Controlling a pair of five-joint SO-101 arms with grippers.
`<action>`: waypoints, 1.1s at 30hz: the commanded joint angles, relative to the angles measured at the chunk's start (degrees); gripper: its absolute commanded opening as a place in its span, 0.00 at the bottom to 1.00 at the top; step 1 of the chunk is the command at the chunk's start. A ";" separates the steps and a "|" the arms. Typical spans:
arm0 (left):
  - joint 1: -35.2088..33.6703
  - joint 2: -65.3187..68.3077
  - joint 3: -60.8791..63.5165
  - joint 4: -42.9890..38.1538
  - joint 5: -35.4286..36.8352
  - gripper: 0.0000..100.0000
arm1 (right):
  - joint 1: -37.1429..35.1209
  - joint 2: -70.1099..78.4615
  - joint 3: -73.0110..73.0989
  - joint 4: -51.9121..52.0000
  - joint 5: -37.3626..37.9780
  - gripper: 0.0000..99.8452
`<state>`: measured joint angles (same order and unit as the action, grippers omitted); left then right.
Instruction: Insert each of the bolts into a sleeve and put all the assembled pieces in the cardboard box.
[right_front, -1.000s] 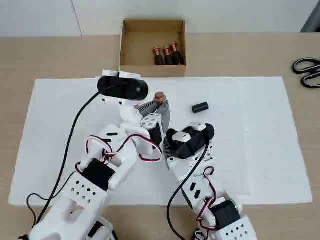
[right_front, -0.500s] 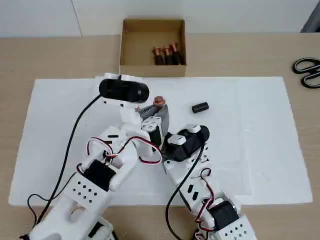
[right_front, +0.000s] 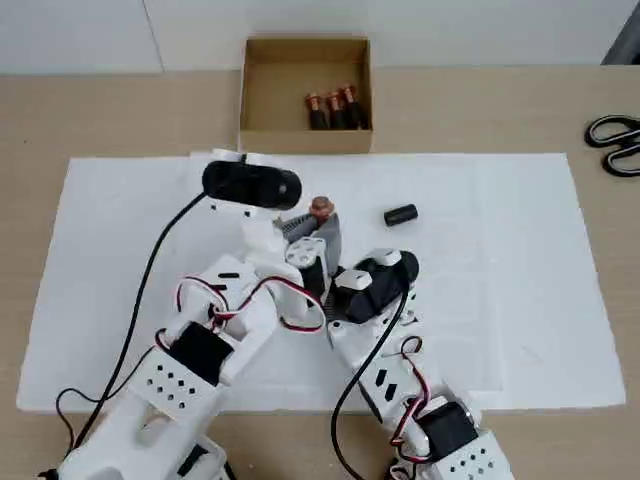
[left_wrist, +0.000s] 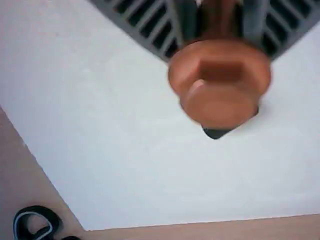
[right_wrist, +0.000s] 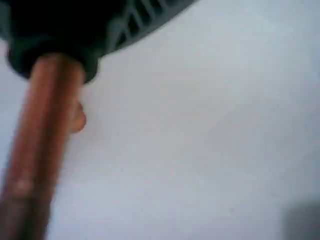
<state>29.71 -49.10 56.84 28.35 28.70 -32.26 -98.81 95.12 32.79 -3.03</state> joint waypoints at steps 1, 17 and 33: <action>1.85 -1.85 -0.40 -1.58 -0.09 0.01 | -0.31 -1.01 -0.62 -0.48 -0.44 0.00; 1.76 -1.93 4.79 -1.67 -0.09 0.01 | -0.31 -1.01 -0.62 -0.48 -0.44 0.00; 2.02 -1.93 12.18 -1.58 -0.09 0.01 | -0.31 -1.10 -0.53 -0.48 -0.44 0.00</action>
<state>31.91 -50.42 68.35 27.38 28.97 -32.44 -98.73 95.30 32.79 -3.21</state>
